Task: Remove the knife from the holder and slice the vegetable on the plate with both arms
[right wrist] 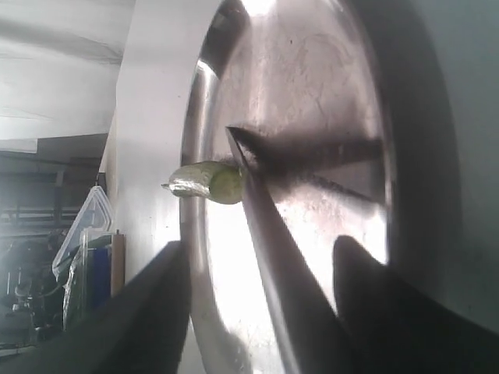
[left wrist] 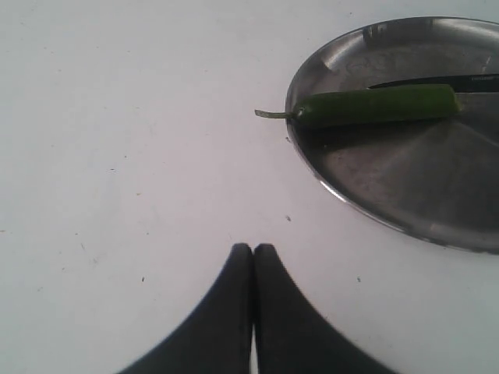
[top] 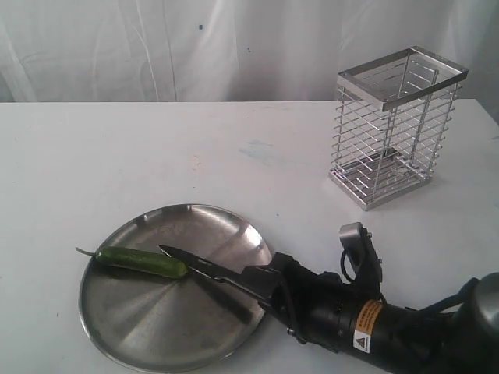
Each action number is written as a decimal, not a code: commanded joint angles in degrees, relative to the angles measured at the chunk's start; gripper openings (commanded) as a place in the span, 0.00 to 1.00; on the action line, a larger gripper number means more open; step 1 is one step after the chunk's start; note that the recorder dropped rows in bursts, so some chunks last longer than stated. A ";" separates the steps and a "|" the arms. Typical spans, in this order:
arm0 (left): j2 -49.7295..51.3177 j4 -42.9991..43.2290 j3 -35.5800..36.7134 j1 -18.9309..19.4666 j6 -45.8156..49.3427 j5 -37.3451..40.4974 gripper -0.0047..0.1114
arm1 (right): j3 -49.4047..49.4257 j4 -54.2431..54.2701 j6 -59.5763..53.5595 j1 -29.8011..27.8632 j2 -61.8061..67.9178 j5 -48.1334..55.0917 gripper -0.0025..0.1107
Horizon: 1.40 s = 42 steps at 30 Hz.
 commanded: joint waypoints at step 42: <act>-0.25 -0.63 0.21 -4.83 -0.34 0.48 0.04 | -25.86 47.91 -107.23 11.09 -29.13 100.71 0.51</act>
